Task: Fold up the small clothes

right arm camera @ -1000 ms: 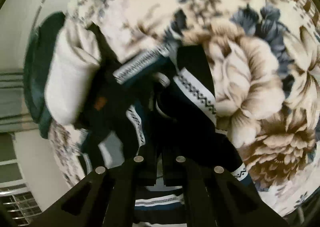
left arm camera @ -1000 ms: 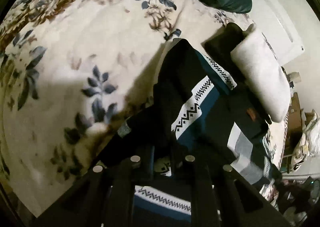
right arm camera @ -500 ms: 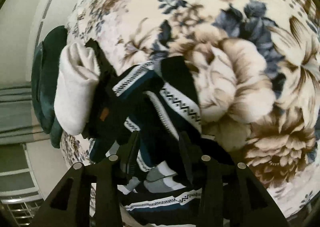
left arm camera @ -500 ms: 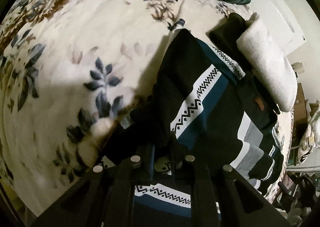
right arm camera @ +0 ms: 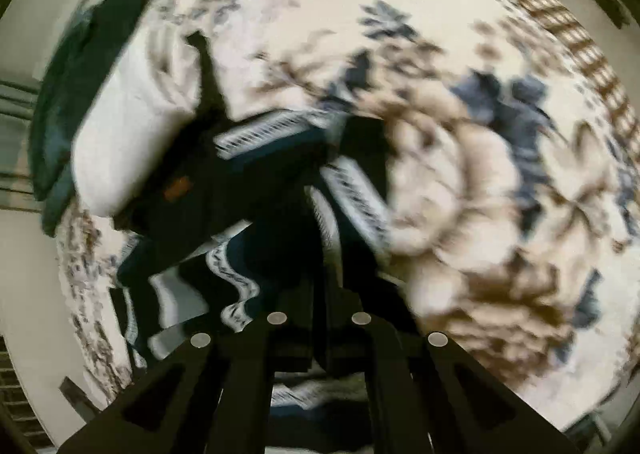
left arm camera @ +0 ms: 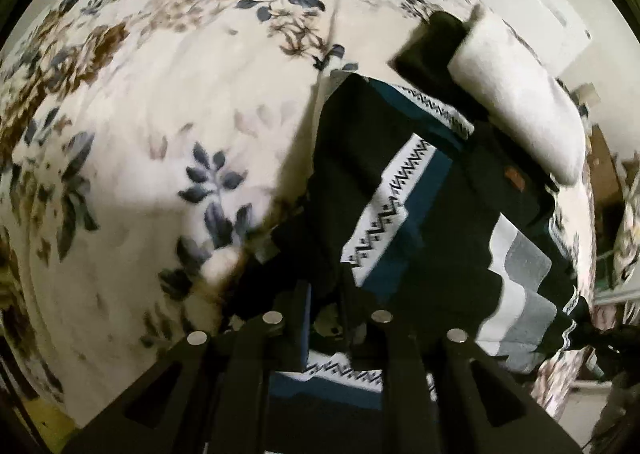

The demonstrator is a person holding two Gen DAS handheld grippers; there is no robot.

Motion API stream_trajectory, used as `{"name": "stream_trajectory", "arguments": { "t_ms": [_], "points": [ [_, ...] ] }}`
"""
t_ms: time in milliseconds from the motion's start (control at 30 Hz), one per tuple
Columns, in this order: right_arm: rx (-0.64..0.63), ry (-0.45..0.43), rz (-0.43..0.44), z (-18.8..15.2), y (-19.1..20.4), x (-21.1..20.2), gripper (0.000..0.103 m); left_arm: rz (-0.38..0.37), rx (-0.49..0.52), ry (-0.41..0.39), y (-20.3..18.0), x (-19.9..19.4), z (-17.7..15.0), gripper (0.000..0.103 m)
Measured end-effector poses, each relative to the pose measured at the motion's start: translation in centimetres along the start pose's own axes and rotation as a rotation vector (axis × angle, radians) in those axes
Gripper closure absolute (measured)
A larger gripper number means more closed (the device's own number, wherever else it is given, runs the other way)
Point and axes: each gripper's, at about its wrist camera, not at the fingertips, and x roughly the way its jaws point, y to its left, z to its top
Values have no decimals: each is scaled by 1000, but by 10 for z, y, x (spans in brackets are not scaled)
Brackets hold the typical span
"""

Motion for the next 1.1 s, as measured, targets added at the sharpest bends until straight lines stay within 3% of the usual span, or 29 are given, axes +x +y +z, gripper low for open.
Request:
{"name": "stream_trajectory", "arguments": {
  "t_ms": [67,100,133,200,267,333,433,567,600,633,667,700,800,867,967,1000,1100],
  "points": [
    [0,81,-36,-1,-12,11,96,18,34,18,-1,-2,-3,87],
    [10,109,-47,-1,-18,16,83,43,45,25,-1,-4,-3,86],
    [12,122,-66,-1,-24,18,68,78,57,23,0,-8,-4,78],
    [3,97,-71,2,-27,13,55,89,67,3,2,-17,-3,62],
    [-24,42,-42,8,-24,2,54,111,75,-42,3,-27,4,23],
    [-72,-6,-8,15,-13,-7,46,129,95,-86,-1,-32,15,11],
    [-184,-39,11,22,12,-4,39,148,134,-124,-15,-18,40,11],
    [-371,51,-90,23,48,35,35,193,212,-98,-33,25,68,11],
    [-402,82,-98,22,54,45,45,207,232,-89,-37,35,73,11],
    [-414,87,-108,21,60,50,87,217,257,-73,-41,49,78,11],
    [-415,77,-120,21,61,50,99,219,269,-62,-43,55,80,11],
    [-394,45,-125,22,61,45,100,221,278,-53,-45,61,83,11],
    [-311,-85,-111,33,55,18,100,224,282,-47,-45,67,88,11],
    [-259,-100,-138,43,45,17,100,230,270,-51,-42,64,87,11],
    [-229,-39,-171,45,33,27,78,243,242,-68,-39,50,84,11],
    [-229,-44,-177,44,33,24,66,248,238,-82,-39,43,83,11],
    [-248,-120,-141,27,40,1,66,249,255,-118,-45,26,72,11]
  ]
}}
